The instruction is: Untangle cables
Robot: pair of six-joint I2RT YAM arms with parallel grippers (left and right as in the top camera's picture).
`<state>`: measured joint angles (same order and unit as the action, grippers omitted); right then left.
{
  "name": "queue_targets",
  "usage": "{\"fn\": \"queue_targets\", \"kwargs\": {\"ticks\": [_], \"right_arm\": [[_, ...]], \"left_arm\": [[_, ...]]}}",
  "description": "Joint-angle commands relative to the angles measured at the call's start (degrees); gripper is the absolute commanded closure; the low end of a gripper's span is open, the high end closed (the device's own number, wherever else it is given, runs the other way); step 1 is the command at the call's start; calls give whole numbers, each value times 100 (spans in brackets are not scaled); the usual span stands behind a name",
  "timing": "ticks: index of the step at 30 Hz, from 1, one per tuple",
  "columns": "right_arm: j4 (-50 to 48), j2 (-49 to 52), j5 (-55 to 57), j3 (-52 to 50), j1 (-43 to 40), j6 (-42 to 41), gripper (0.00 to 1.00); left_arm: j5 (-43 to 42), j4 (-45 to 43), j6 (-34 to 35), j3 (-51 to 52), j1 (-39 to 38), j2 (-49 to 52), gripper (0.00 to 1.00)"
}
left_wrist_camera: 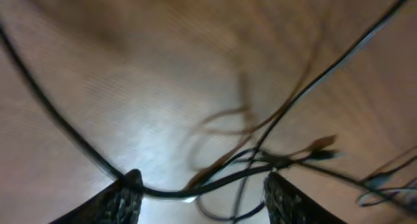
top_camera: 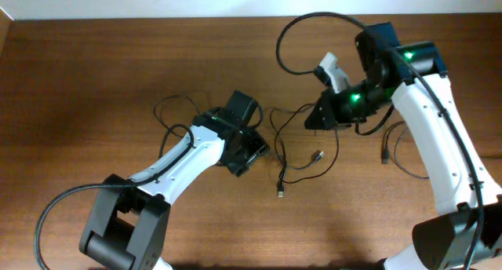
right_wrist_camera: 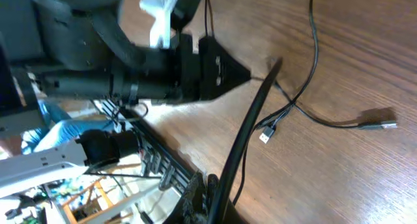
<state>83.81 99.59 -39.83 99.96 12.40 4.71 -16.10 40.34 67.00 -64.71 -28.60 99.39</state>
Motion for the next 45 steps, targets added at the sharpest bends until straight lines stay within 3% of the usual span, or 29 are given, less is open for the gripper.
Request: {"fn": "queue_targets", "kwargs": {"ticks": [1, 2, 4, 6, 7, 8, 9, 10, 12, 13, 15, 19, 23, 25, 29, 34, 38, 41, 43, 45], "right_arm": [[-7, 26, 251, 42, 195, 66, 96], [-28, 26, 258, 42, 232, 66, 96], [-66, 26, 258, 42, 232, 68, 96], [-61, 26, 258, 42, 232, 68, 96], [-66, 26, 256, 42, 232, 66, 96], [-79, 17, 256, 44, 232, 68, 96], [-133, -11, 234, 46, 229, 68, 96], [-225, -76, 175, 46, 216, 68, 96], [-387, -389, 229, 46, 214, 90, 96], [-374, -474, 350, 46, 214, 85, 96], [-221, -463, 396, 44, 216, 83, 96], [-66, -461, 422, 44, 216, 85, 96], [42, -459, 977, 33, 216, -116, 96], [142, -457, 2061, 31, 216, -667, 96], [321, -457, 4299, 22, 214, -2024, 96], [332, -450, 5829, -9, 214, -3713, 96], [286, -400, 5077, -120, 221, -3359, 96], [275, -315, 5871, -393, 140, -3397, 96], [267, -271, 6352, -612, -90, -3880, 96], [186, -269, 5643, -817, -358, -3832, 96]], "left_arm": [[348, -85, 208, 61, -13, 35, 40], [490, -85, 210, 90, -13, 35, 42], [660, -96, 225, 286, -13, 37, 58], [863, -267, 267, 455, -13, 79, 62], [955, -369, 262, 490, -13, 87, 78], [973, -391, 260, 487, -11, 87, 100], [964, -389, 199, 474, 4, 76, 100], [804, -387, -306, 424, 55, 35, 100], [35, -341, -2131, 127, 402, -487, 100], [-236, -343, -2706, -59, 619, -992, 100], [-282, -345, -3067, -387, 957, -2072, 100], [455, -619, -3058, -660, 1569, -3818, 100], [1735, -1095, -3018, -660, 2070, -5353, 100], [3156, -1099, -3016, -660, 2142, -5792, 100], [4247, -955, -3018, -660, 2142, -5886, 100], [4277, -553, -3014, -660, 2142, -5810, 100], [3950, -221, -3016, -658, 2144, -5536, 100], [3947, -55, -3018, -658, 2162, -5045, 100], [3952, 256, -3018, -658, 2177, -4712, 100], [3853, 671, -3018, -658, 2175, -4282, 100]]}}
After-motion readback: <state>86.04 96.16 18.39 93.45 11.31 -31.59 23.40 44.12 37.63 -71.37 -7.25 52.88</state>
